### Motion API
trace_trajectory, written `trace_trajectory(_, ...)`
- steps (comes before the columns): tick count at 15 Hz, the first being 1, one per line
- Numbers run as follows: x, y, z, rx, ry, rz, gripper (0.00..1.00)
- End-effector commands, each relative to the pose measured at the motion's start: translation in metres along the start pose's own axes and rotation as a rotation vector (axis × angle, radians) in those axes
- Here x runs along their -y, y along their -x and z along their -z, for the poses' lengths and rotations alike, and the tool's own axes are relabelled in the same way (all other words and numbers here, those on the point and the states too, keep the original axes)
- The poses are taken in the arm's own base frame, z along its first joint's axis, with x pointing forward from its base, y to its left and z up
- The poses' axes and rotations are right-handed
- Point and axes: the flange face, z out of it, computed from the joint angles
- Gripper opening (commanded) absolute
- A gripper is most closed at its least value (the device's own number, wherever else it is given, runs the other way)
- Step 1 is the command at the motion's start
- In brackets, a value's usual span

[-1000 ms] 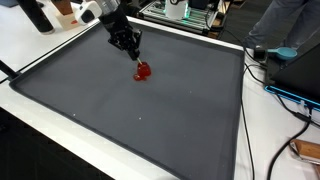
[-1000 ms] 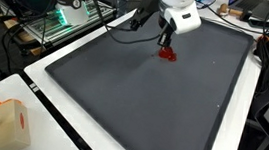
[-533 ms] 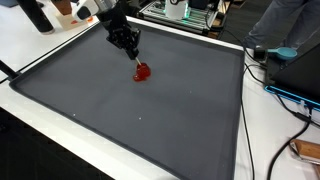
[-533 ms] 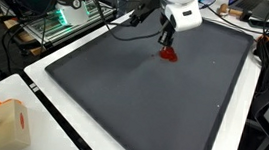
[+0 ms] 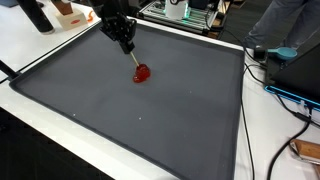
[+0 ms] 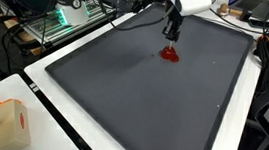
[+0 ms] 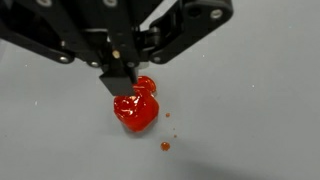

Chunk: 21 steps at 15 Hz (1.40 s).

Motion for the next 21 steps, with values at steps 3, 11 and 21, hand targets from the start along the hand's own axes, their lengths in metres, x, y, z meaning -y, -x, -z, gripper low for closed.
trace_trajectory(3, 0.017, 0.006, 0.037, -0.030, 0.048, -0.041, 0.03)
trace_trajectory(11, 0.056, 0.003, 0.060, -0.049, 0.186, -0.128, 0.03)
trace_trajectory(21, 0.108, -0.006, 0.037, 0.031, 0.396, -0.236, 0.03)
